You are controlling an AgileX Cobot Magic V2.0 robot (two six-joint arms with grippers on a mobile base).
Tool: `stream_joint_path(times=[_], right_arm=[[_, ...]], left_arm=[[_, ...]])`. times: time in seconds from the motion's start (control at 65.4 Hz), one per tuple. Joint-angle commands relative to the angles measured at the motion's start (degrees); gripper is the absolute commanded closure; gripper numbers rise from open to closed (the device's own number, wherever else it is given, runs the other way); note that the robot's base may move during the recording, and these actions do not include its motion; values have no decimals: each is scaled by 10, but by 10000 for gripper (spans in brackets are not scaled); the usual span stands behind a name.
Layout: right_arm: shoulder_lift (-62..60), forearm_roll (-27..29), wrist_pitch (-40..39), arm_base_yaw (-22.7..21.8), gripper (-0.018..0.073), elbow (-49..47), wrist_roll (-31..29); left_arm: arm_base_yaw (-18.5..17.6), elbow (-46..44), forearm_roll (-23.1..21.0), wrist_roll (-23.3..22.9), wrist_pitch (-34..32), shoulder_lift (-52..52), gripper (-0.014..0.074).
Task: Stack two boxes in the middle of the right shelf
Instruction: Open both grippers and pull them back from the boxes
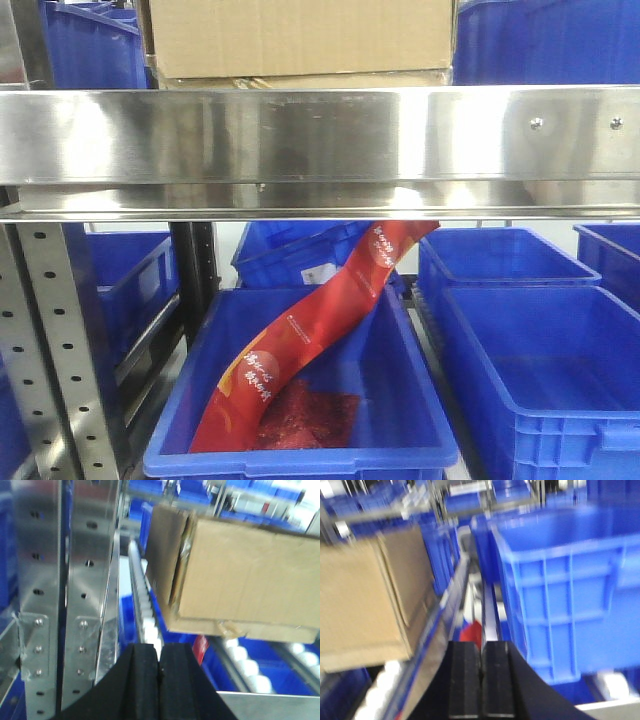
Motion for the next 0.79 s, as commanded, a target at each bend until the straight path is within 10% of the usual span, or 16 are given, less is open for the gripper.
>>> stream_joint_path(times=[0.0,0.55,0.78], right_arm=[[-19,-7,-20,-3,723,1,0],[-47,-7,-72,8,723,3,-6],[-172,225,-69,8,723,104,-392]], left_arm=[[3,3,-4,1,-12,-28,688],[3,3,-4,1,-29,-55,688],[3,3,-3,1,-29,-55,688]])
